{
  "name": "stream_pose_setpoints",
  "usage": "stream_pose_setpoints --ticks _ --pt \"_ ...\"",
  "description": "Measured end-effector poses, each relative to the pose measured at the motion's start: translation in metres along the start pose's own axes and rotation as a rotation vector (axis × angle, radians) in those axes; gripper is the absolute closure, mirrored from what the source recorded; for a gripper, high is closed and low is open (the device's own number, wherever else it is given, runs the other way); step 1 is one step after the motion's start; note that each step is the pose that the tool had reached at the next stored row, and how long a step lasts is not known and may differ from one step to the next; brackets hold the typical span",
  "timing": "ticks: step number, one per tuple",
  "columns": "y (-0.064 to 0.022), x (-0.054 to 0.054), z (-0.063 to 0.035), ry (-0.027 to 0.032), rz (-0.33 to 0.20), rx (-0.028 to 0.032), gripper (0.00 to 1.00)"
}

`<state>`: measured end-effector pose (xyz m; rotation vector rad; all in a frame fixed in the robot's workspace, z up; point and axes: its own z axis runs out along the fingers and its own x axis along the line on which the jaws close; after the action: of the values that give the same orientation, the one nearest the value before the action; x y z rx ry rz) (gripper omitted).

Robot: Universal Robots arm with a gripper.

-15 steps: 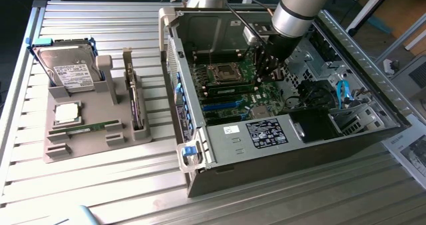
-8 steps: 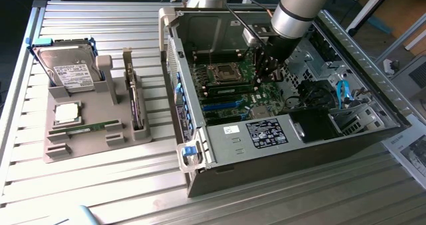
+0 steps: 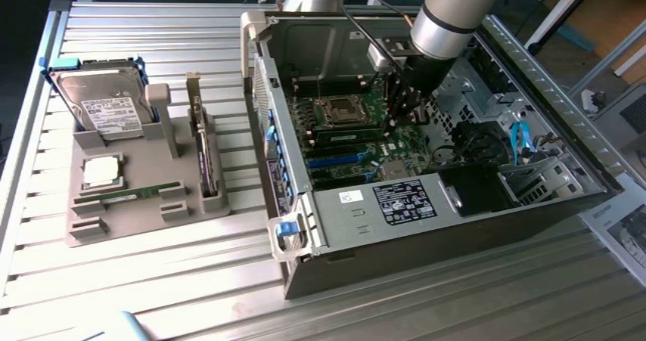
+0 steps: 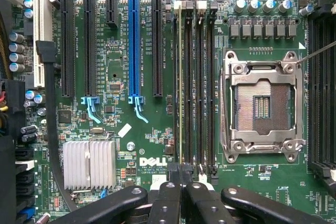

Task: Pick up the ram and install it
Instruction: 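Press down the ram until it locks into place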

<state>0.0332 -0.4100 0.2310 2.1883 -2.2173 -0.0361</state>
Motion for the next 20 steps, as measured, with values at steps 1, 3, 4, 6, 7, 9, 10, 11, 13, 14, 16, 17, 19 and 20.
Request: stream_pose_setpoints --ticks 1,3,4,6,7,9,10,11,13,14,16,17,19,20 --pt "0.0000 0.000 0.0000 0.0000 0.000 0.0000 0.89" --pt "0.0000 0.000 -0.0003 0.0001 0.000 0.0000 0.89" --pt "0.0000 0.000 -0.0010 0.0001 0.000 0.0001 0.89" --pt "0.0001 0.000 -0.0031 0.0019 0.000 0.0000 0.89" --pt "0.0001 0.000 -0.0041 0.0024 0.000 0.0000 0.89" --pt "0.0003 0.000 -0.0075 0.0037 0.000 0.0000 0.89" --pt "0.0003 0.000 -0.0090 0.0043 0.000 0.0000 0.89" --pt "0.0003 0.000 -0.0102 0.0050 0.000 0.0000 0.89" --pt "0.0004 0.000 -0.0124 0.0063 0.000 0.0001 0.89" --pt "0.0004 0.000 -0.0124 0.0064 0.000 0.0001 0.89" --pt "0.0013 0.000 -0.0124 0.0066 0.000 0.0000 0.89" --pt "0.0038 0.000 -0.0124 0.0067 0.000 0.0000 0.89" --pt "0.0093 0.000 -0.0121 0.0065 0.000 0.0000 0.89" --pt "0.0115 0.000 -0.0120 0.0064 0.000 0.0001 0.89"
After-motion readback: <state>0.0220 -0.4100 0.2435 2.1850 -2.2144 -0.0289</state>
